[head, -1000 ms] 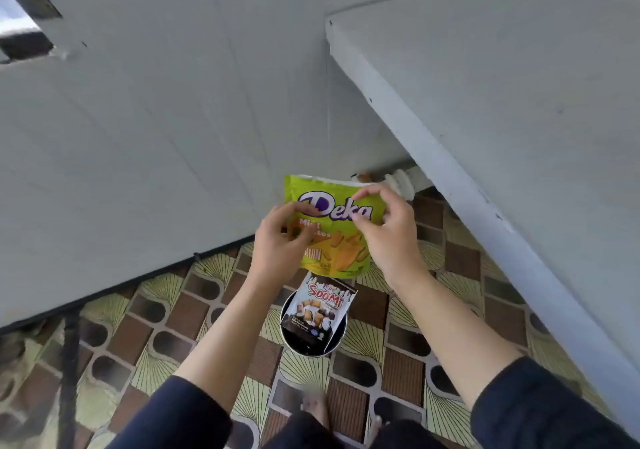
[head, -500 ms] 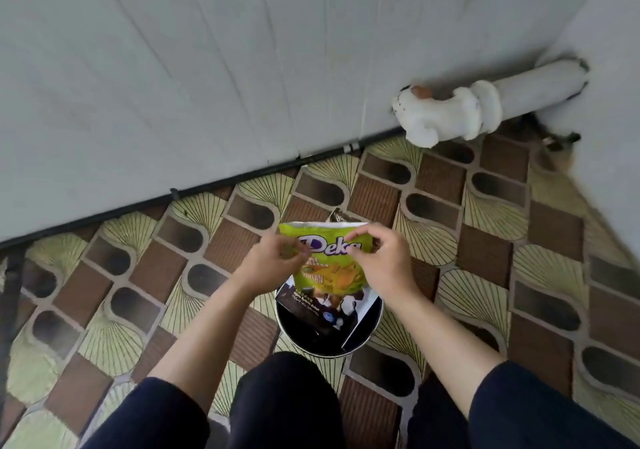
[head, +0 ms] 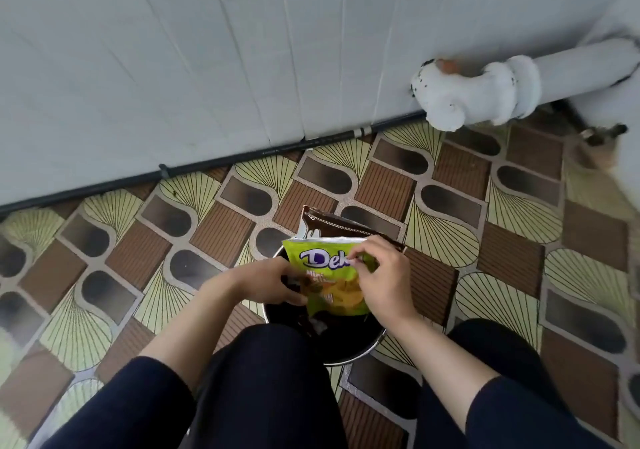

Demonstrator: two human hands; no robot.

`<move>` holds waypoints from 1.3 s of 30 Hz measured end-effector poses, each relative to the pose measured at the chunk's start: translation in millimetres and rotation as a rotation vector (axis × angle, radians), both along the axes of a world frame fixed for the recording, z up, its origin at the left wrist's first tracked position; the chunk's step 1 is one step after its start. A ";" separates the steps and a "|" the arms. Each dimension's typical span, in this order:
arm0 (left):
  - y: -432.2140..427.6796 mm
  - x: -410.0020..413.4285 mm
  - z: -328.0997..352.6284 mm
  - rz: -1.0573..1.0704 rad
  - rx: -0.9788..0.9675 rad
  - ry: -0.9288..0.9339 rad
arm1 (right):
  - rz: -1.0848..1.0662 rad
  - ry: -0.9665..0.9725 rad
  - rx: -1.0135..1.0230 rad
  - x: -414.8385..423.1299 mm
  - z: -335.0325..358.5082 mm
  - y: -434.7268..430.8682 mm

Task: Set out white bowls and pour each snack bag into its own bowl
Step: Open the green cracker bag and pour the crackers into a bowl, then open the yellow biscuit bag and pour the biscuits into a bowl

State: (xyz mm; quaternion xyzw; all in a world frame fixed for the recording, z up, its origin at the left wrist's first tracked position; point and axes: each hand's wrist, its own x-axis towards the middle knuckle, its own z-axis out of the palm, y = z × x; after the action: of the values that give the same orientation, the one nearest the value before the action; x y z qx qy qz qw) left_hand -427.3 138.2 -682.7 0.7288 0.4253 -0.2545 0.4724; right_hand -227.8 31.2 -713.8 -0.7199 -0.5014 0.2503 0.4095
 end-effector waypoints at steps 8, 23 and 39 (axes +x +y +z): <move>-0.2 0.6 38.7 0.147 0.143 -0.104 | 0.126 0.026 -0.265 12.2 42.4 -0.6; -0.3 65.4 485.9 0.334 0.307 -0.582 | -0.085 0.480 -0.012 31.3 497.3 0.4; -130.9 321.8 732.0 -0.002 0.005 -1.113 | -0.728 0.291 0.551 204.6 770.8 -193.3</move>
State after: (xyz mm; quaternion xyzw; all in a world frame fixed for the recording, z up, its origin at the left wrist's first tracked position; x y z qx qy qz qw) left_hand -105.4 7.3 49.3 0.7547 0.1117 0.1694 0.6239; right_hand -23.2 -162.1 57.0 -0.6709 -0.2018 0.0462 0.7121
